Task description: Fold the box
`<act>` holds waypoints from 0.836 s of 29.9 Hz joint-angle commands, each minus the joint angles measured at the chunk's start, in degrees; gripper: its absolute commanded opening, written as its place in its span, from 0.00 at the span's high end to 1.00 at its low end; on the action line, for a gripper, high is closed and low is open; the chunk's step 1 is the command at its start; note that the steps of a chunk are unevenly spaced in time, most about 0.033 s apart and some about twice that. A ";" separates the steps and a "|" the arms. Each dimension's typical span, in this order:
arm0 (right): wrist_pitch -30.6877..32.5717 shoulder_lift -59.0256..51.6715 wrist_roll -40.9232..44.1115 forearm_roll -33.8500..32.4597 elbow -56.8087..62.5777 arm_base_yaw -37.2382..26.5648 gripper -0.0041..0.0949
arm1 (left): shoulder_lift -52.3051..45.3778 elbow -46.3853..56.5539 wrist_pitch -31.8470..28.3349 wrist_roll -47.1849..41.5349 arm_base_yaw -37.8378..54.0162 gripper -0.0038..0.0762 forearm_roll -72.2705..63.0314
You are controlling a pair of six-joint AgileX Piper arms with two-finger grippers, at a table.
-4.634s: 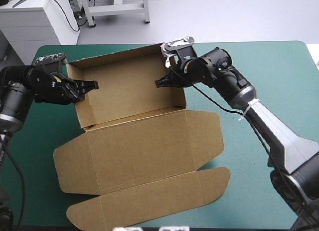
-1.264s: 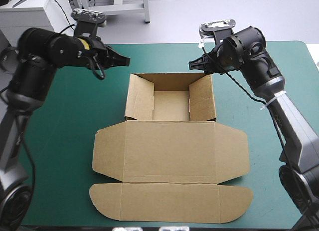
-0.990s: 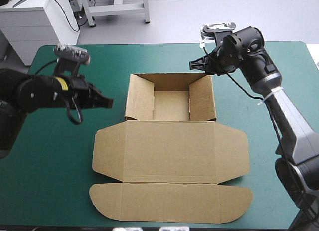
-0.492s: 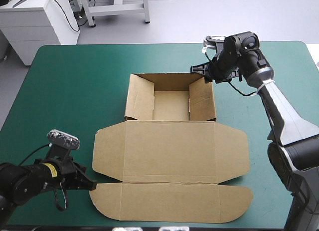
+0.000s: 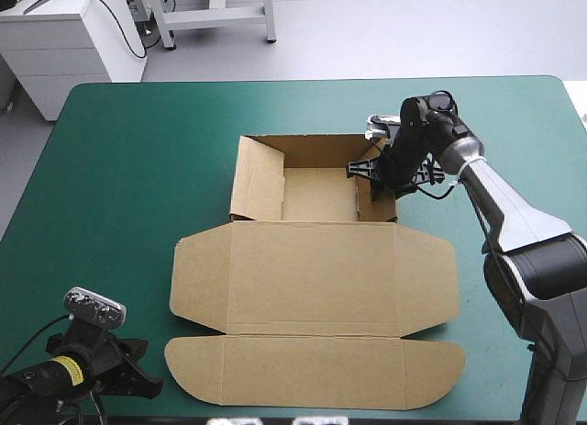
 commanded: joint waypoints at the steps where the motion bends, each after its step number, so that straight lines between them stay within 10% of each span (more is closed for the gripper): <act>1: 0.94 -1.22 -0.92 1.19 -1.14 -0.32 0.62 | 0.03 -1.41 -0.41 -0.06 -0.26 0.96 -0.93; 9: 0.94 -0.84 -2.24 0.12 -1.14 -0.32 0.97 | 0.03 2.80 -3.09 -0.06 -0.26 0.96 -0.93; 25: 0.90 -5.29 -1.52 -8.12 -5.47 -15.96 0.98 | 0.03 3.55 -1.83 -0.06 -0.26 0.96 -0.96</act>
